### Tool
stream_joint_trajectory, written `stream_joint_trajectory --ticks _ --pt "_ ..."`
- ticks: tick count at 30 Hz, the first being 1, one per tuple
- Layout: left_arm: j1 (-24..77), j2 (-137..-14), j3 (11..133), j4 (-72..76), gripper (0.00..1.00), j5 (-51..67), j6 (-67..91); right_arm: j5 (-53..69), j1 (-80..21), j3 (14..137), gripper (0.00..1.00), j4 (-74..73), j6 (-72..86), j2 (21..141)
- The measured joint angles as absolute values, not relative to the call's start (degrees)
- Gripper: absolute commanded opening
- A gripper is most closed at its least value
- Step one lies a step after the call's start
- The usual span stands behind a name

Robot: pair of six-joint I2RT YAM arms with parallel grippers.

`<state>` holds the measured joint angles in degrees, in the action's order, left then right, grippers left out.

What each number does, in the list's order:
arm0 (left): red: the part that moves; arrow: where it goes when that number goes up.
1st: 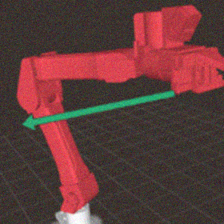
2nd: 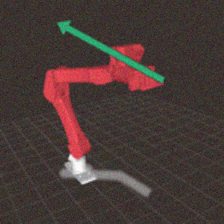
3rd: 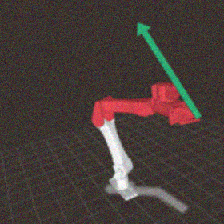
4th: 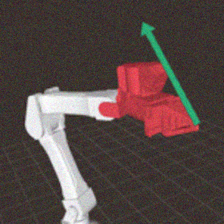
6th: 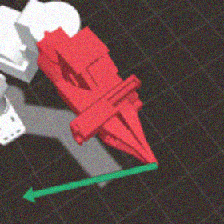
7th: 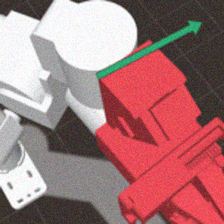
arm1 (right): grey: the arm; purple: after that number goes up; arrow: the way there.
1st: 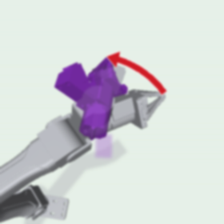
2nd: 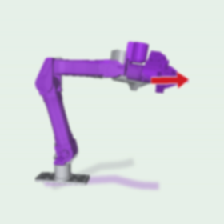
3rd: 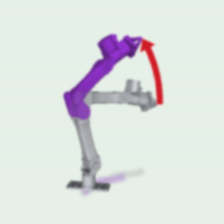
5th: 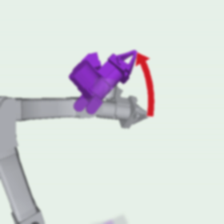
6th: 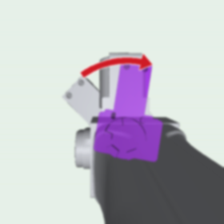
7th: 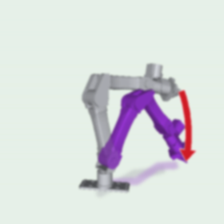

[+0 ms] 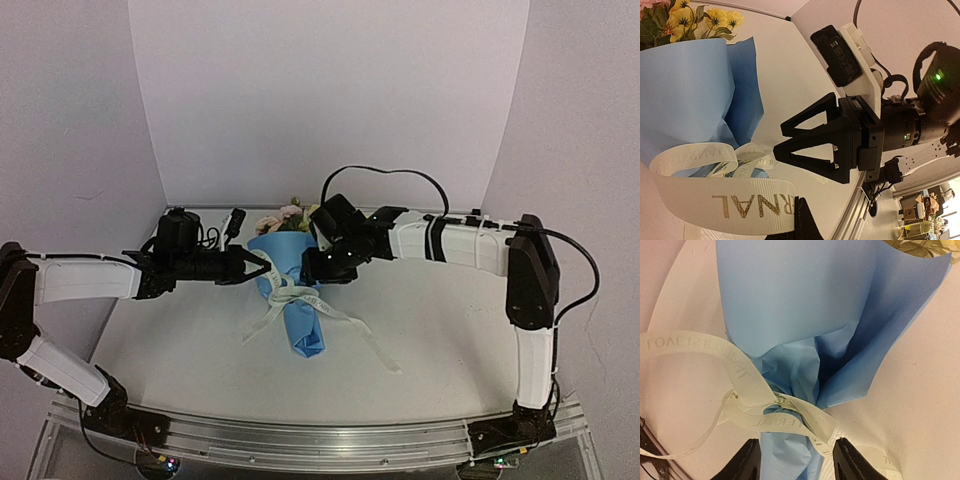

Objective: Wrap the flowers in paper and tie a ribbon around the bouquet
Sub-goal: Cross the half-tied ribbon over the folded bouquet.

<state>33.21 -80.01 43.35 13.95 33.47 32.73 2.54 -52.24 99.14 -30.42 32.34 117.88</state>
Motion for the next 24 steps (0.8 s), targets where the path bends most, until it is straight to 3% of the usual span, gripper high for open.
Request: stream_joint_trajectory --ticks 12,24 --pt "33.2 -80.3 43.4 13.5 0.0 33.5 32.1 13.2 -48.5 103.2 0.44 -29.6 19.2 124.4" --pt "33.2 -80.3 43.4 12.9 0.0 33.4 31.6 14.5 -48.9 108.2 0.39 -30.3 15.8 128.8"
